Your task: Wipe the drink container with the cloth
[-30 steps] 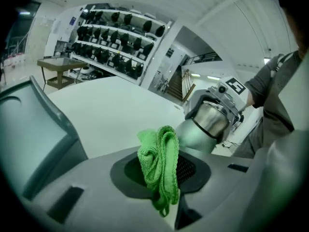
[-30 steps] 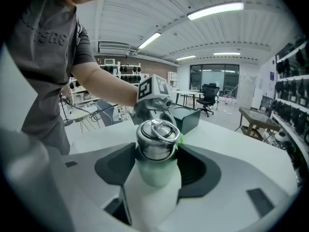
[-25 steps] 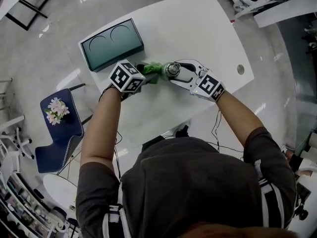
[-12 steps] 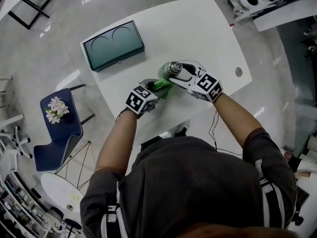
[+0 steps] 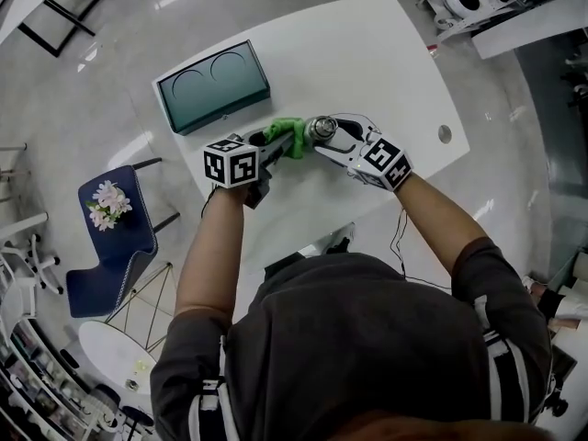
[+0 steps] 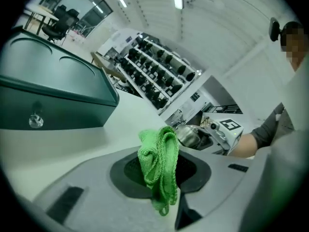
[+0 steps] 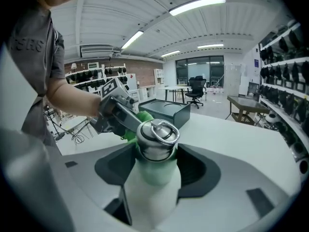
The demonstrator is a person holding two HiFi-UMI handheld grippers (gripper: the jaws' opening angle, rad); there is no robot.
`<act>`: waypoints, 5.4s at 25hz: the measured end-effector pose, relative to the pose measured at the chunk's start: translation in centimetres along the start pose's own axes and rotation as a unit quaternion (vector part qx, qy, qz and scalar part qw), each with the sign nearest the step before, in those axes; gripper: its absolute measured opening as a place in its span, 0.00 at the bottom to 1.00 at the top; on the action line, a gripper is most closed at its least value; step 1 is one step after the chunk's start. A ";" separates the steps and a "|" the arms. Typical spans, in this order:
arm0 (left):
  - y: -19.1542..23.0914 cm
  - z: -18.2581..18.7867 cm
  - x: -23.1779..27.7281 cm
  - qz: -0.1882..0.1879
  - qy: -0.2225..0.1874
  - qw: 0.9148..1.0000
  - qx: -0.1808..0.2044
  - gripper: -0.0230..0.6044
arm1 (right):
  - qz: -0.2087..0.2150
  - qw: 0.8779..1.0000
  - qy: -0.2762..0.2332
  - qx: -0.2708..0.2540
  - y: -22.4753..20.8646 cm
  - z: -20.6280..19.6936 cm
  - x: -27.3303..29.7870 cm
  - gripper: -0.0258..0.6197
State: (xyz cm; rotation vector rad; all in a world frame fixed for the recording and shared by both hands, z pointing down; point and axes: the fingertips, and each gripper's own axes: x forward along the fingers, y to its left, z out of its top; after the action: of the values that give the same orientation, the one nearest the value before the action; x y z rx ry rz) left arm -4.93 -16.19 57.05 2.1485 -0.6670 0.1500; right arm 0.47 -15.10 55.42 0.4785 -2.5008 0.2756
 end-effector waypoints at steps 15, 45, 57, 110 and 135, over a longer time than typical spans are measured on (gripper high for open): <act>1.2 -2.7 -1.9 0.088 0.046 0.993 0.068 0.16 | 0.089 0.980 0.099 -0.147 2.2 3.6 0.5 0.55; -7.2 1.6 1.1 0.083 -0.015 0.990 0.111 0.16 | -0.094 0.925 -0.011 0.368 -6.8 0.5 -3.0 0.43; -1.7 0.8 0.8 0.146 -0.011 0.985 0.090 0.17 | -0.075 0.913 -0.040 0.399 -6.5 0.8 -4.5 0.43; 0.4 -0.2 1.3 -0.053 -0.189 0.928 -0.318 0.16 | -0.031 0.909 -0.143 0.390 -7.8 6.0 -6.4 0.43; -1.2 1.1 -1.2 -0.009 -0.160 0.963 -0.219 0.17 | -0.075 0.915 -0.092 0.385 -8.0 4.5 -6.1 0.42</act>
State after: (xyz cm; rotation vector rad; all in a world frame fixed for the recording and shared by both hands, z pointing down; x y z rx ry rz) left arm -5.51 -15.95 55.07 1.7603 -0.7816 -0.3346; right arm 6.13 -22.03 49.01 1.0371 -2.4302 1.2213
